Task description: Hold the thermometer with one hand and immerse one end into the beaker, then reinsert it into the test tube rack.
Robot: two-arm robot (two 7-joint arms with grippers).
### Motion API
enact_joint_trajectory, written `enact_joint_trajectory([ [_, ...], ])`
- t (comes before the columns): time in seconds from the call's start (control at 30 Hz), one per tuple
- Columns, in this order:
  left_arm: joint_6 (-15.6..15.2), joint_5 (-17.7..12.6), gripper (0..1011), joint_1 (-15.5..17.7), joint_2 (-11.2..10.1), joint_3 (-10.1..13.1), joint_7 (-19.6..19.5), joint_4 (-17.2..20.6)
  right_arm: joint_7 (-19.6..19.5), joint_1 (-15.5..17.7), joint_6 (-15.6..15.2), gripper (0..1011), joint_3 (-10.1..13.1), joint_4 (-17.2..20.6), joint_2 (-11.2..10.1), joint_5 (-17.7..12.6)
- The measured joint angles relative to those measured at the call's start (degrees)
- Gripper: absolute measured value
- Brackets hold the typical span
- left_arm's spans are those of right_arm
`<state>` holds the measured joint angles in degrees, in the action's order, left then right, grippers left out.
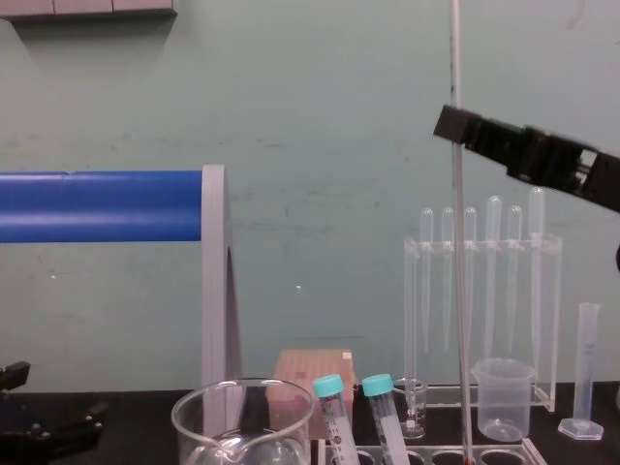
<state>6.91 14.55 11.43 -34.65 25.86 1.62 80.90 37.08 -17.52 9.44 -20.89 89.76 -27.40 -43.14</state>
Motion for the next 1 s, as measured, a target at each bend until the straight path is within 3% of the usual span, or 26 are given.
enact_joint_trajectory([
  [0.27,0.0,0.0,1008,0.0,0.0,0.0,0.0,0.0,-0.1,0.0,0.1,55,-0.6,-0.9,-0.1,1.3],
  [0.57,0.0,0.0,1008,0.0,0.0,0.0,0.0,0.0,1.7,-0.8,4.1,55,-1.5,-5.2,1.8,3.4],
  [1.0,0.0,0.0,1008,0.0,0.0,0.0,0.0,0.0,3.4,-1.8,5.5,55,-2.9,-9.5,2.9,6.4],
])
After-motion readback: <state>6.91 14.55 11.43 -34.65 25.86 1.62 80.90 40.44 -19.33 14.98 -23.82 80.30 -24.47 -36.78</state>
